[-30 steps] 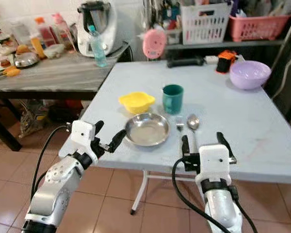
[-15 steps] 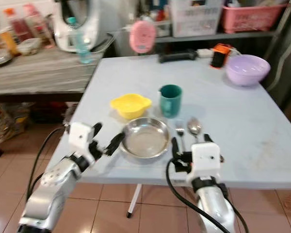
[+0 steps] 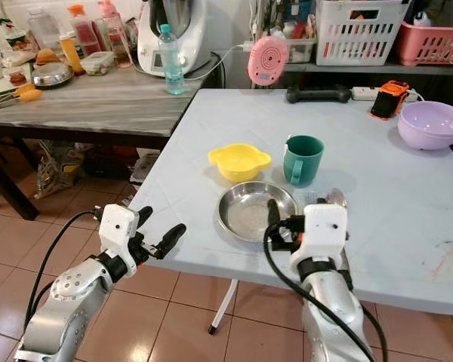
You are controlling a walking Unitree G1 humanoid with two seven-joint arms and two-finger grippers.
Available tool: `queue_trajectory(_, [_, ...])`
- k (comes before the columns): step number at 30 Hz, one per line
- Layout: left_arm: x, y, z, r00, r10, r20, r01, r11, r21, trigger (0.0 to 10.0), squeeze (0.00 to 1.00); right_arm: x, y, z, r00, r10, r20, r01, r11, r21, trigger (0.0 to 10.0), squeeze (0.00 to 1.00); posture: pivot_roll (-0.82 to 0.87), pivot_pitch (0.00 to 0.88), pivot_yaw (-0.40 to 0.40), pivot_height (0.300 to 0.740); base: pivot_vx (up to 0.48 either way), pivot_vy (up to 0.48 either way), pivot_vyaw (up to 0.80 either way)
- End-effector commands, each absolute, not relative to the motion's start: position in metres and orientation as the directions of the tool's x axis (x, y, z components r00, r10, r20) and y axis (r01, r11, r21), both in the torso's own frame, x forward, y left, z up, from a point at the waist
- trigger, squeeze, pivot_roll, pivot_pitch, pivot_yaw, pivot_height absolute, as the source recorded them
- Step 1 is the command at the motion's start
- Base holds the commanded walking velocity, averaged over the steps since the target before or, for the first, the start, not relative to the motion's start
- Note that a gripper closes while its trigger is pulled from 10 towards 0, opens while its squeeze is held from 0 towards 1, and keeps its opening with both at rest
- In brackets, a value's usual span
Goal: Setting the table
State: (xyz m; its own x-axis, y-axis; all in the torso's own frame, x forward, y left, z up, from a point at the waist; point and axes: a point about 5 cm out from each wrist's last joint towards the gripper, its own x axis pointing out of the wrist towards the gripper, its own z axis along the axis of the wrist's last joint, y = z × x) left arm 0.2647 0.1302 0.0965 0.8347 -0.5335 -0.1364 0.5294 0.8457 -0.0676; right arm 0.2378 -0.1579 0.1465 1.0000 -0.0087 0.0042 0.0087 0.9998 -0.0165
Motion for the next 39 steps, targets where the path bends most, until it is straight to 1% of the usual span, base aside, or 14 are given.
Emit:
queue_trajectory(1, [0.264,0.129,0.101,0.821,-0.556,-0.131,0.554,0.831,-0.057,10.0,0.0,0.239,-0.158,0.153,0.999,-0.021,0.029,0.022,1.0,-0.008,10.0,0.0,-0.15,0.032,0.086,0.74,0.0,0.0,0.0])
queue_trajectory(5, [0.265,0.128,0.101,0.814,-0.566,-0.134,0.563,0.824,-0.059,10.0,0.0,0.24,-0.16,0.152,0.999,-0.036,0.012,0.036,0.999,0.005,10.0,0.0,-0.15,0.032,0.085,0.74,0.0,0.0,0.0])
queue_trajectory(10, [0.261,0.127,0.096,0.779,-0.605,-0.166,0.603,0.795,-0.069,10.0,0.0,0.247,-0.164,0.15,0.996,-0.079,-0.034,0.081,0.995,0.056,10.0,0.0,-0.14,0.039,0.087,0.74,0.0,0.0,0.0])
queue_trajectory(15, [0.26,0.128,0.093,0.751,-0.633,-0.187,0.631,0.772,-0.08,10.0,0.0,0.26,-0.16,0.151,0.996,-0.058,-0.06,0.061,0.997,0.054,10.0,0.0,-0.14,0.046,0.089,0.74,0.0,0.0,0.0])
queue_trajectory(17, [0.257,0.125,0.093,0.707,-0.679,-0.199,0.678,0.73,-0.086,10.0,0.0,0.266,-0.162,0.152,0.995,-0.069,-0.072,0.073,0.996,0.05,10.0,0.0,-0.14,0.051,0.09,0.74,0.0,0.0,0.0])
queue_trajectory(19, [0.256,0.123,0.093,0.682,-0.703,-0.203,0.7,0.707,-0.098,10.0,0.0,0.271,-0.164,0.152,0.993,-0.077,-0.094,0.083,0.995,0.062,10.0,0.0,-0.14,0.056,0.091,0.74,0.0,0.0,0.0])
queue_trajectory(21, [0.254,0.122,0.092,0.668,-0.714,-0.208,0.709,0.696,-0.11,10.0,0.0,0.279,-0.165,0.147,0.985,-0.1,-0.14,0.116,0.986,0.117,10.0,0.0,-0.14,0.059,0.091,0.74,0.0,0.0,0.0])
queue_trajectory(22, [0.253,0.122,0.093,0.662,-0.72,-0.209,0.716,0.69,-0.109,10.0,0.0,0.282,-0.165,0.146,0.982,-0.106,-0.157,0.125,0.985,0.118,10.0,0.0,-0.14,0.059,0.091,0.74,0.0,0.0,0.0])
queue_trajectory(25, [0.252,0.121,0.092,0.653,-0.727,-0.21,0.724,0.681,-0.108,10.0,0.0,0.287,-0.164,0.147,0.975,-0.115,-0.189,0.14,0.982,0.126,10.0,0.0,-0.14,0.057,0.084,0.74,0.0,0.0,0.0])
queue_trajectory(31, [0.25,0.12,0.091,0.658,-0.724,-0.207,0.716,0.687,-0.128,10.0,0.0,0.294,-0.149,0.148,0.977,-0.039,-0.208,0.078,0.98,0.182,10.0,0.0,-0.13,0.051,0.083,0.74,0.0,0.0,0.0])
queue_trajectory(35, [0.25,0.12,0.091,0.657,-0.725,-0.209,0.717,0.686,-0.126,10.0,0.0,0.295,-0.144,0.143,0.973,-0.012,-0.233,0.055,0.983,0.176,10.0,0.0,-0.13,0.047,0.082,0.74,0.0,0.0,0.0])
queue_trajectory(36, [0.25,0.121,0.091,0.658,-0.724,-0.208,0.716,0.687,-0.126,10.0,0.0,0.295,-0.141,0.139,0.965,-0.006,-0.26,0.054,0.982,0.181,10.0,0.0,-0.13,0.044,0.078,0.74,0.0,0.0,0.0])
queue_trajectory(39, [0.249,0.121,0.092,0.658,-0.725,-0.206,0.716,0.686,-0.129,10.0,0.0,0.293,-0.139,0.134,0.958,-0.014,-0.286,0.063,0.984,0.165,10.0,0.0,-0.12,0.043,0.078,0.74,0.0,0.0,0.0])
